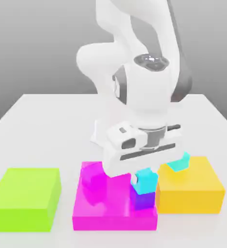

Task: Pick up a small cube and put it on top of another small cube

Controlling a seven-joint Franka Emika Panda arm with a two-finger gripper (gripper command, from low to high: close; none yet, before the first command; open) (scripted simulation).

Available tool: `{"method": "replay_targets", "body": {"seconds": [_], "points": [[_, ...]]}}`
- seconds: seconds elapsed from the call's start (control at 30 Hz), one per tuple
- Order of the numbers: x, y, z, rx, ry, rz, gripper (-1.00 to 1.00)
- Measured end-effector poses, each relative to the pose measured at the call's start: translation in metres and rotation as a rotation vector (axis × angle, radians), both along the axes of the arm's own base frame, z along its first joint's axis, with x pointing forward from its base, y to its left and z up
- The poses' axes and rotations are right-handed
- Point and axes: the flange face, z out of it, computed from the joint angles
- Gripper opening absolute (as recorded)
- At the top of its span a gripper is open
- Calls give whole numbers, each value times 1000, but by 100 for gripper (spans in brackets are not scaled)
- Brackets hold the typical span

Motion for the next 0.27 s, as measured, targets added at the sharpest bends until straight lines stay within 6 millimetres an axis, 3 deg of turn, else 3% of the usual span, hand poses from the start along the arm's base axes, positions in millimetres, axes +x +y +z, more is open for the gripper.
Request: {"method": "replay_targets", "body": {"seconds": [0.13,0.27], "points": [[0,-1,-1,-1,-1,-2,100],[1,0,43,-1,-1,-1,100]]}}
